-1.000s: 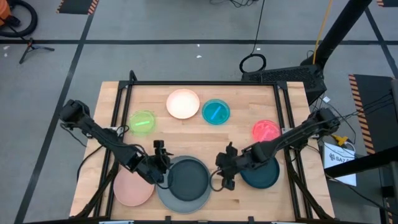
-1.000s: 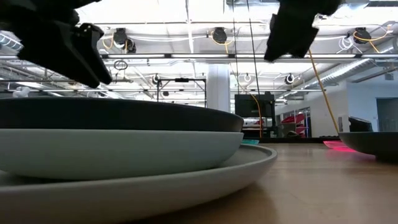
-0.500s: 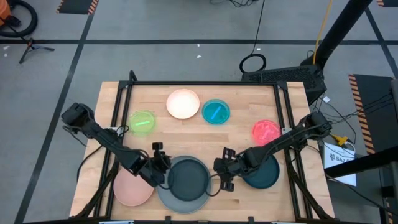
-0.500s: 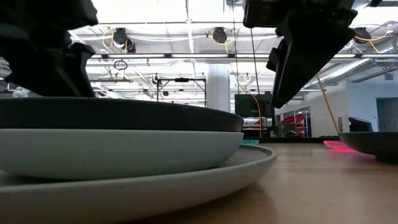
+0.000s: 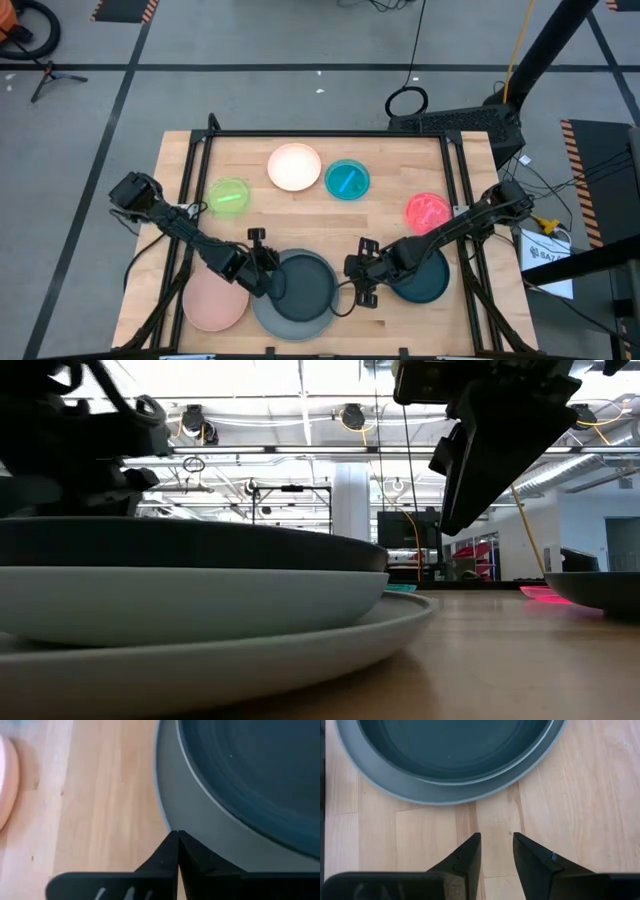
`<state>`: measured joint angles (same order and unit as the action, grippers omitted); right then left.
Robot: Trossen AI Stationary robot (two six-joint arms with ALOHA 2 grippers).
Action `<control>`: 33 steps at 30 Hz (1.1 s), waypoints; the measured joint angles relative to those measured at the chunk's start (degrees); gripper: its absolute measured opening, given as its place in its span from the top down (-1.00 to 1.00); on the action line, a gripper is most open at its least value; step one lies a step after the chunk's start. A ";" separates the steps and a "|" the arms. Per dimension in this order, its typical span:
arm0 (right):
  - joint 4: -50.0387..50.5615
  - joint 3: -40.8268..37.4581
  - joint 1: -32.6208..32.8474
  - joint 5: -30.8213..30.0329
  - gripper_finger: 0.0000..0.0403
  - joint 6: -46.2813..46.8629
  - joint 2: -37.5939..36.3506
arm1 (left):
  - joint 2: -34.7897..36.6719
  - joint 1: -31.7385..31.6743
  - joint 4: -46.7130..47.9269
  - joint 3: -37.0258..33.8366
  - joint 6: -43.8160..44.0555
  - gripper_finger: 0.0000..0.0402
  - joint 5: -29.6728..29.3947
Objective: Stack plastic plates
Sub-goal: Adjust the stacked plates, then stack the black plate on top of the black plate
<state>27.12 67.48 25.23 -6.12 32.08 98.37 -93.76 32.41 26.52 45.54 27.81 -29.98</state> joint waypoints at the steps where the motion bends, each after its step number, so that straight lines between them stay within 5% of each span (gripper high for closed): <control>1: 0.03 0.00 0.00 -0.01 0.46 -0.02 0.00 | 0.00 -0.48 0.21 0.00 -0.10 0.97 0.00; 18: 5.16 -0.02 -0.02 0.08 0.46 2.88 -0.31 | 0.05 -10.04 6.18 0.00 -3.02 0.98 -4.00; 27: 30.98 6.09 -0.50 4.45 0.46 22.47 -0.68 | 10.14 -9.78 6.25 -0.02 -6.81 0.98 -15.28; 33: 34.63 8.52 -0.37 11.39 0.46 33.90 -0.74 | 22.17 -9.18 6.39 -0.02 -8.28 0.98 -27.62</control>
<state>61.75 76.01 24.86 5.27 65.97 97.62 -71.59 23.23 32.91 45.52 19.53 -57.60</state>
